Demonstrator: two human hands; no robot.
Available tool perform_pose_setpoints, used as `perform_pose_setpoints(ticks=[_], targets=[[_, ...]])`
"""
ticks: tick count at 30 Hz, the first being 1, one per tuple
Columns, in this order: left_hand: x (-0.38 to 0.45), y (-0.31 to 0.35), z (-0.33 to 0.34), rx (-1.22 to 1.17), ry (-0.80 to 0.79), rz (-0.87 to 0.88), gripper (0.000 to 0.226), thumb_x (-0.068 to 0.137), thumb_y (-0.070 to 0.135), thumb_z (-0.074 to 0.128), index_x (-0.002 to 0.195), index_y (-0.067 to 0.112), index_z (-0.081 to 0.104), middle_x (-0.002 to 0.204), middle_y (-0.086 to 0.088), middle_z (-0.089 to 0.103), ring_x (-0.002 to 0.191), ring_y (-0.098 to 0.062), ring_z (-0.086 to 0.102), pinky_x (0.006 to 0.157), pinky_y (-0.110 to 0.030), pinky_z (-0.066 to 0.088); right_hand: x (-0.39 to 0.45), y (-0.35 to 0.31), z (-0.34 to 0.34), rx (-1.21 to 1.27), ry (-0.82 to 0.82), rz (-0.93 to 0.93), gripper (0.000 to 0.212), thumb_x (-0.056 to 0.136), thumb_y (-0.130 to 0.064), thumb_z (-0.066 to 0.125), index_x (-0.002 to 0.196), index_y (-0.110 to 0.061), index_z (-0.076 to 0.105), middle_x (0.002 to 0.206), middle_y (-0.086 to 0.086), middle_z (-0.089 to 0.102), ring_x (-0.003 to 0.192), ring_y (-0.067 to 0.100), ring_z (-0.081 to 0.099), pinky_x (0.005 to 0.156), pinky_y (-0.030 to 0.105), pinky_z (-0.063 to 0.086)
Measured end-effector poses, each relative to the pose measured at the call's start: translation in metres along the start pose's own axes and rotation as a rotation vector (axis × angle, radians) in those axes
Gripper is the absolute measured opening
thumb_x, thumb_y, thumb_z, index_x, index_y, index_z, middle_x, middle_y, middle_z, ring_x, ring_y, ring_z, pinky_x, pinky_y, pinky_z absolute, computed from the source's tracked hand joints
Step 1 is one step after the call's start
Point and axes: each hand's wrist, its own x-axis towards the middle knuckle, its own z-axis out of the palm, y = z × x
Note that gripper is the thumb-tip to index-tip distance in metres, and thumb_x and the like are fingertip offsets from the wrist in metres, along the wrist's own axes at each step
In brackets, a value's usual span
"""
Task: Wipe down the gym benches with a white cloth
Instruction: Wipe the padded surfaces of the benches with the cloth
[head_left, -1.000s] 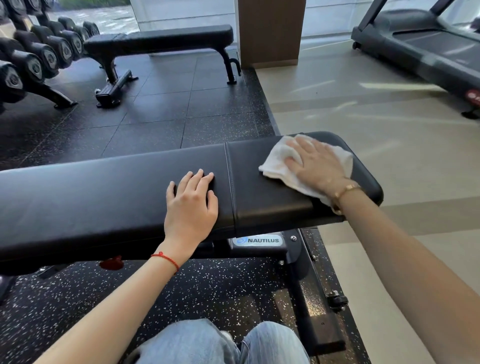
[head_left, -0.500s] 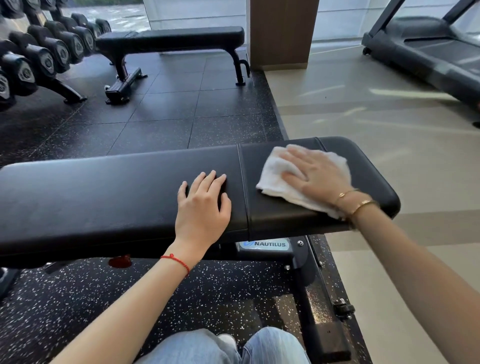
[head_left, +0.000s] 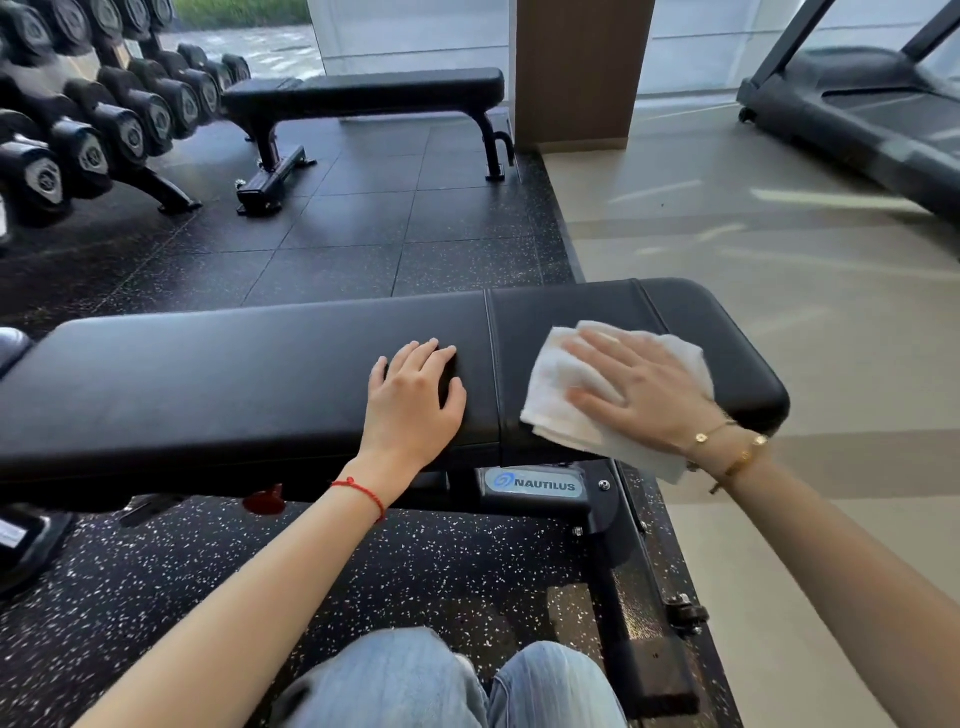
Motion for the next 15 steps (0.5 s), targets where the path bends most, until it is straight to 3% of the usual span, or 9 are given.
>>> perform_pose_setpoints(ticks=[3, 6, 11, 15], targets=[[-0.003, -0.006, -0.005, 0.063, 0.008, 0.008, 0.046, 0.096, 0.037, 0.048, 0.139, 0.022, 0.051, 0.149, 0.001, 0.047, 0.143, -0.017, 0.035, 0.121, -0.046, 0.019, 0.000, 0.011, -0.003, -0.023, -0.008, 0.150, 0.065, 0.092, -0.069, 0.025, 0.152, -0.049, 0.012, 0.162, -0.021, 0.010, 0.152, 0.021, 0.007, 0.121, 0.050, -0.003], [-0.006, -0.013, -0.009, 0.103, 0.015, 0.004, 0.047, 0.096, 0.038, 0.047, 0.141, 0.022, 0.049, 0.149, -0.001, 0.047, 0.143, -0.019, 0.034, 0.121, -0.046, 0.019, 0.019, -0.007, -0.002, 0.005, -0.009, 0.178, 0.060, 0.097, -0.062, 0.028, 0.153, -0.045, 0.015, 0.163, -0.017, 0.012, 0.151, 0.024, 0.008, 0.121, 0.049, 0.002], [-0.013, -0.019, -0.010, 0.058, 0.020, -0.010, 0.047, 0.098, 0.038, 0.047, 0.142, 0.021, 0.049, 0.151, 0.000, 0.044, 0.145, -0.017, 0.032, 0.122, -0.042, 0.018, 0.016, -0.032, 0.005, 0.084, 0.120, 0.015, 0.050, 0.100, -0.048, 0.040, 0.149, -0.037, 0.035, 0.157, -0.012, 0.032, 0.144, 0.019, 0.027, 0.118, 0.039, 0.015], [-0.010, -0.020, -0.009, 0.042, 0.031, -0.008, 0.046, 0.096, 0.037, 0.051, 0.138, 0.021, 0.053, 0.148, 0.000, 0.048, 0.142, -0.018, 0.036, 0.121, -0.042, 0.020, 0.004, -0.036, 0.005, 0.171, 0.206, -0.106, 0.038, 0.097, -0.034, 0.056, 0.135, -0.025, 0.056, 0.141, -0.005, 0.052, 0.123, 0.025, 0.049, 0.106, 0.042, 0.035]])
